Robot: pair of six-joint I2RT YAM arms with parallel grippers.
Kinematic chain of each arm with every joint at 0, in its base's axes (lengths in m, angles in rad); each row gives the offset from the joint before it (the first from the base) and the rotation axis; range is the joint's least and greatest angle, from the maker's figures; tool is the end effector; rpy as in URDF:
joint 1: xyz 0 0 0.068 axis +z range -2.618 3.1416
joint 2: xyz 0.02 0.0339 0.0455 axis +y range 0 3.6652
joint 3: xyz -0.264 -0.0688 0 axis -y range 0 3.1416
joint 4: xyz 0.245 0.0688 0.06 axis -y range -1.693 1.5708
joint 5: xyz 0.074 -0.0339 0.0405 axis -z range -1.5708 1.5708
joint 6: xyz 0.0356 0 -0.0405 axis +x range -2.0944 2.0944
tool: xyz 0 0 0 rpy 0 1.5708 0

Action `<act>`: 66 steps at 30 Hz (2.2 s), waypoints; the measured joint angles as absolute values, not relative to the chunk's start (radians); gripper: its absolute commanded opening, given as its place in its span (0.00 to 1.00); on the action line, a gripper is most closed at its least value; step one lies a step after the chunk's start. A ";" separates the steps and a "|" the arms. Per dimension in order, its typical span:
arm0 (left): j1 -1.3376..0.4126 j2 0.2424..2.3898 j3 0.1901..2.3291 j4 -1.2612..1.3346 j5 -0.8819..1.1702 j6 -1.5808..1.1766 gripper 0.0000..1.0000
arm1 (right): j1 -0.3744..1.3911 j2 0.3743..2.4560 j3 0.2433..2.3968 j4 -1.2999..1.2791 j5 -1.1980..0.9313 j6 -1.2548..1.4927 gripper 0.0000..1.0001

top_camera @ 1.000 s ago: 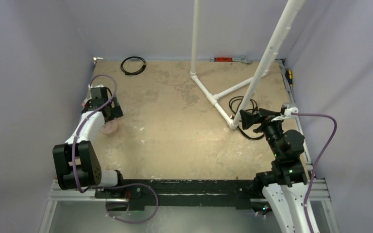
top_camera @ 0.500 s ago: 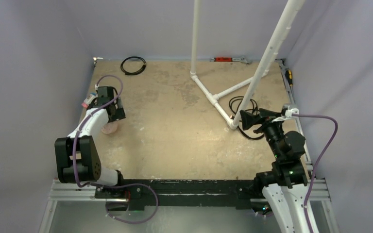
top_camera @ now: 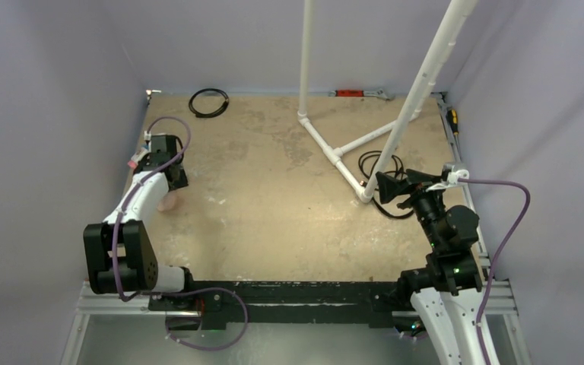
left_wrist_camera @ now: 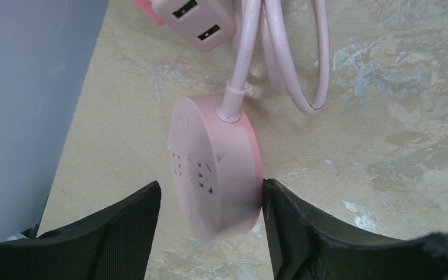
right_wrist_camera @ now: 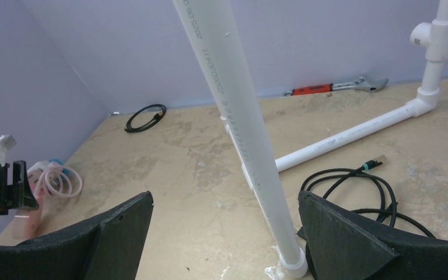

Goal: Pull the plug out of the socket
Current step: Pick up the socket from the corner of the board, then place the socket at the center of the board.

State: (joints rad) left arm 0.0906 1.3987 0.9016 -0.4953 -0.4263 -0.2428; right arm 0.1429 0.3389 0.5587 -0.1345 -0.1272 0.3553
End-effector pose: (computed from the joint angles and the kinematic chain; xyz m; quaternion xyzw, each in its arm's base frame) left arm 0.2745 0.0397 0.2204 -0.2149 0.9138 0.1810 0.2933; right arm 0.1042 0.0196 0.3226 0.0250 0.6761 0.2229 0.7018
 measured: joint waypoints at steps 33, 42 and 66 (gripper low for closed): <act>-0.024 1.362 0.907 -0.492 -0.399 -0.218 0.00 | 0.143 0.324 0.648 -0.232 -0.235 0.358 0.99; -0.178 1.330 0.901 -0.503 -0.323 -0.228 0.00 | 0.143 0.463 0.645 -0.241 -0.333 0.358 0.99; -0.971 1.501 0.902 -0.397 -0.389 -0.665 0.00 | 0.144 0.510 0.553 -0.160 -0.493 0.393 0.97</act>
